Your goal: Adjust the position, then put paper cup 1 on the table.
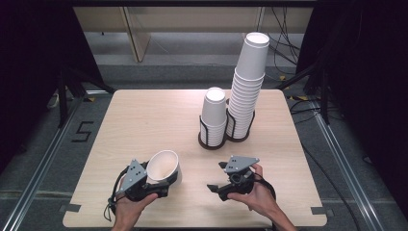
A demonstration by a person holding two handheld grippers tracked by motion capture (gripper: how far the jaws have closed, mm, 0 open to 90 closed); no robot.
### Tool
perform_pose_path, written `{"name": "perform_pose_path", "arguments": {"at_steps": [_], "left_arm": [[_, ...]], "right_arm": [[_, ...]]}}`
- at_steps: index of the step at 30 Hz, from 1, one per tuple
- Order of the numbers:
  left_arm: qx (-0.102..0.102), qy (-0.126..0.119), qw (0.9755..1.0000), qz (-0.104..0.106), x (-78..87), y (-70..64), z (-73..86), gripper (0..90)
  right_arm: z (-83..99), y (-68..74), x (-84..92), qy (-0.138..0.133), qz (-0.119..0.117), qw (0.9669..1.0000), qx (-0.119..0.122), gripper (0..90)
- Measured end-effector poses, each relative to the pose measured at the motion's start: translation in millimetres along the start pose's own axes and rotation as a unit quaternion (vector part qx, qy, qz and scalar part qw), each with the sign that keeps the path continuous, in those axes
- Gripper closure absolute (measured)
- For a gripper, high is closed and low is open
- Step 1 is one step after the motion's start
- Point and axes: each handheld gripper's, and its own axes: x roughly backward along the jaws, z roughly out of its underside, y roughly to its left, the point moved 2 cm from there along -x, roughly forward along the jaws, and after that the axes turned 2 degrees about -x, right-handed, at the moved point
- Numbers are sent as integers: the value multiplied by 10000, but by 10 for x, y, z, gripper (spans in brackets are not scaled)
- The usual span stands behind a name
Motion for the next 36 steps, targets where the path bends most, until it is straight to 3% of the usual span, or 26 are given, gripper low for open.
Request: {"name": "perform_pose_path", "arguments": {"at_steps": [2, 9, 14, 18, 24, 36], "left_arm": [[22, -70, 10000, 26, -18, 10, 2, 164], [86, 91, 9999, -10, -42, 39, 3, 162], [127, 105, 9999, -24, -85, 87, -23, 162], [150, 113, 9998, -74, -154, 141, -65, 161], [185, 162, 9996, -153, -287, 290, -124, 161], [231, 16, 9989, -410, -498, 676, -248, 161]], "right_arm": [[21, -9, 21, 5, 63, 10000, -71, 163], [48, -37, 73, 32, 110, 9998, -177, 164], [59, -84, 92, -4, 190, 9998, -102, 163], [69, -90, 106, 45, 170, 9996, -211, 163], [80, -116, 135, 26, 243, 9993, -284, 162], [92, -171, 147, -30, 330, 9991, -274, 160]]}}
